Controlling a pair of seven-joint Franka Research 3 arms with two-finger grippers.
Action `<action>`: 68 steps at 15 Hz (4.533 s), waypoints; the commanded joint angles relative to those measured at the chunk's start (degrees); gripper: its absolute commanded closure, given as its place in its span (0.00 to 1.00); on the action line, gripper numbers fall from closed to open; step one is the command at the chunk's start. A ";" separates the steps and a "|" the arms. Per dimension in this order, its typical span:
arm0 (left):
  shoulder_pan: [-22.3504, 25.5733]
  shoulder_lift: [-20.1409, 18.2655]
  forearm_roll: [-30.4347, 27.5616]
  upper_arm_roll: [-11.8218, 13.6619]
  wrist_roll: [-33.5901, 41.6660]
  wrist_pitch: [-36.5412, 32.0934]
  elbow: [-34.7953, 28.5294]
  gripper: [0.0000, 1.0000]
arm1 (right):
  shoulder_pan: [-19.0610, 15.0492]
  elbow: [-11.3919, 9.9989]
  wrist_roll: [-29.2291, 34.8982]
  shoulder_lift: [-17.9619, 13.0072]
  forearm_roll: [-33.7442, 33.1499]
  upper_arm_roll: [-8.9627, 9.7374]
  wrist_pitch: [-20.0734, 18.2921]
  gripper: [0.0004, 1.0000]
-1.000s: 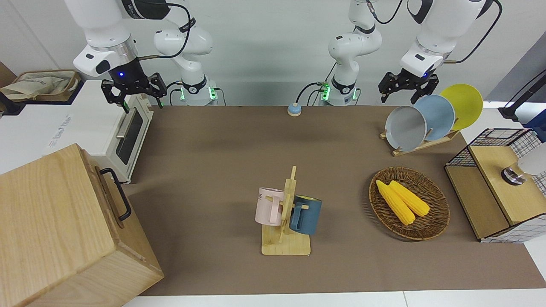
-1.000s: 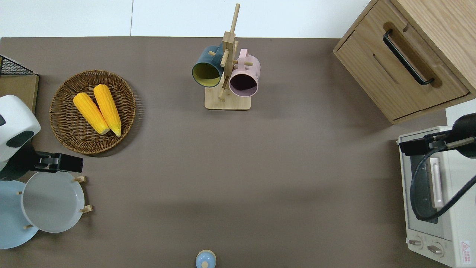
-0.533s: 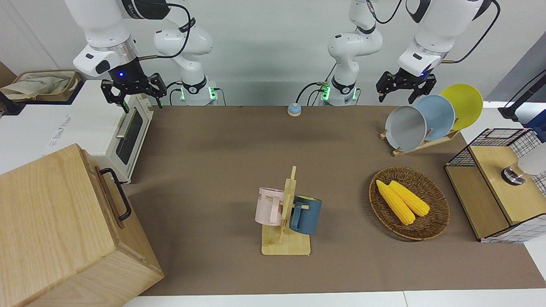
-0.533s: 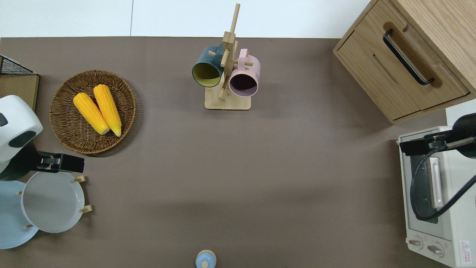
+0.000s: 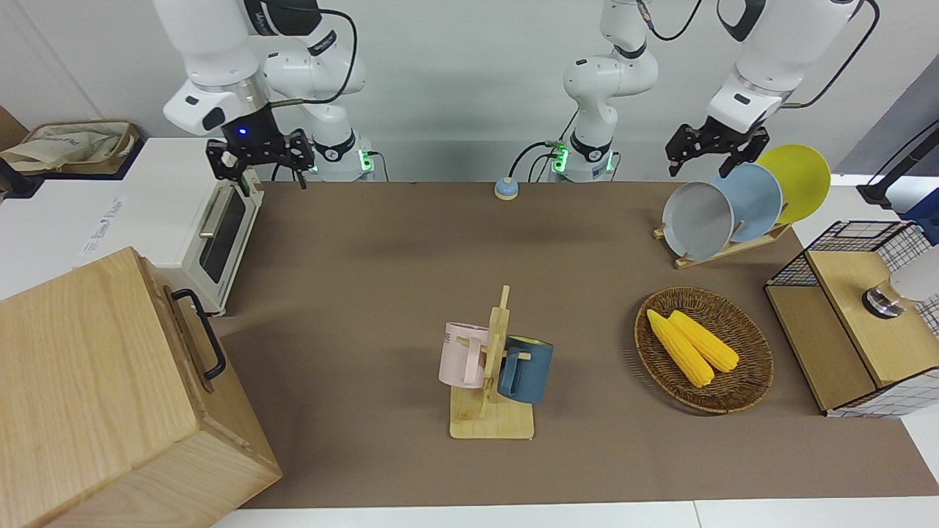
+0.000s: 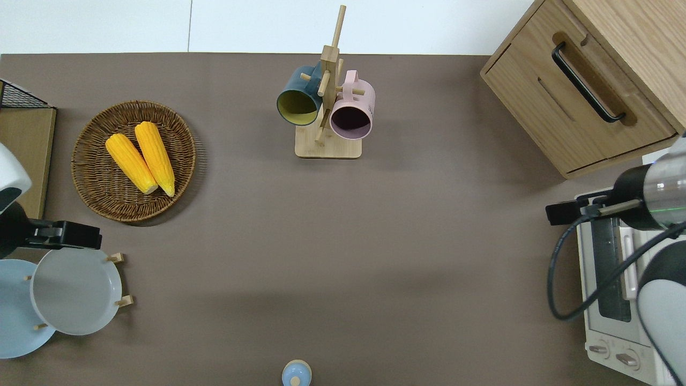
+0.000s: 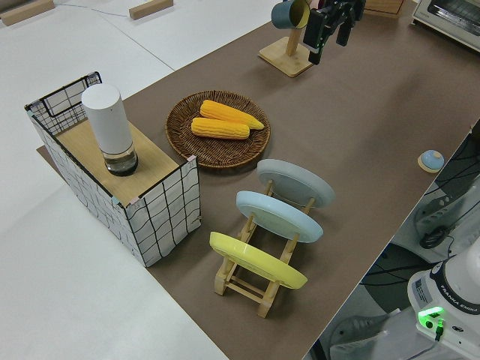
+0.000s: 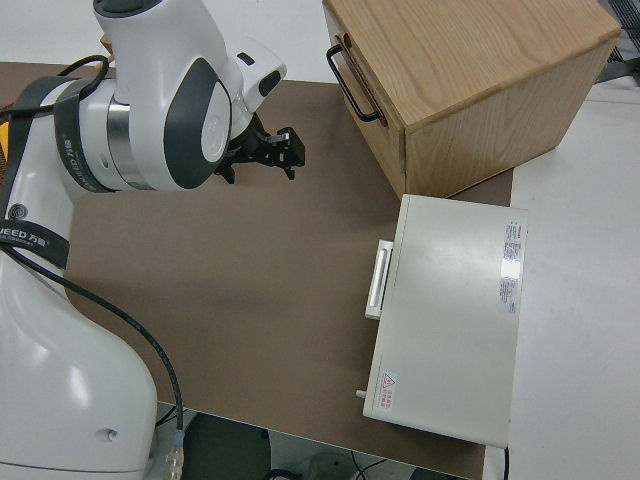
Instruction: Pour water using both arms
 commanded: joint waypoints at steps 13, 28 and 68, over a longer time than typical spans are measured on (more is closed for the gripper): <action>-0.14 4.03 3.83 25.26 34.83 5.89 1.25 0.00 | 6.33 -8.84 19.81 9.13 -1.17 10.44 27.91 0.01; 2.67 11.60 -12.93 37.67 46.72 28.73 3.37 0.01 | 6.52 -4.27 39.76 22.14 -26.92 16.59 49.36 0.02; 4.87 27.77 -51.54 28.80 60.70 57.23 4.60 0.01 | 1.34 6.89 28.98 31.20 -39.05 19.92 53.77 1.00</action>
